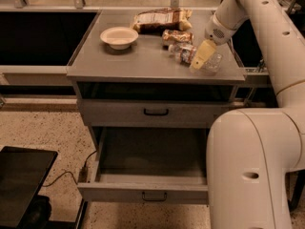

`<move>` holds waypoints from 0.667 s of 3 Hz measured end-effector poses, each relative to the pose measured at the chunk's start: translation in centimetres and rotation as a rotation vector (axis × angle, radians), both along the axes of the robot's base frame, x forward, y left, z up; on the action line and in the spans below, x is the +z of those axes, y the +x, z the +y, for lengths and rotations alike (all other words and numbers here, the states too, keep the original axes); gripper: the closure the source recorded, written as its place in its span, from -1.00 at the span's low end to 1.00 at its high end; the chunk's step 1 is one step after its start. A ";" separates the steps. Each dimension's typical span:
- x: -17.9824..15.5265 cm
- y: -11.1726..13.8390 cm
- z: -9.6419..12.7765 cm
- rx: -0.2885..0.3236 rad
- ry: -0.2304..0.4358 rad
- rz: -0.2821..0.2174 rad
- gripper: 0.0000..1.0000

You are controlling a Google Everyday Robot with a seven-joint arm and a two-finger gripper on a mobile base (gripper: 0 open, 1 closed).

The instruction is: Place water bottle into middle drawer

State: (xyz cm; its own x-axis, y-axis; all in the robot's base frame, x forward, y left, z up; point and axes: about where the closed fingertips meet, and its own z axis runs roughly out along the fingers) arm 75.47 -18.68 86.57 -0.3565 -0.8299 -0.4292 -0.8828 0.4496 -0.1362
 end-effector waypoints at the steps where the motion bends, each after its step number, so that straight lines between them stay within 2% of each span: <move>1: -2.4 0.0 1.0 0.025 0.022 0.046 -1.00; 2: -2.4 0.0 1.0 0.025 0.022 0.046 -1.00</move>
Offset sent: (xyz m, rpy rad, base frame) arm -0.0002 0.0091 -0.0214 0.0202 0.0419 0.0233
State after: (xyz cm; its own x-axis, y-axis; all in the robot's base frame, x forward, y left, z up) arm 75.46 -17.67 84.19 -0.3551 -0.8293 -0.4314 -0.8991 0.4294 -0.0853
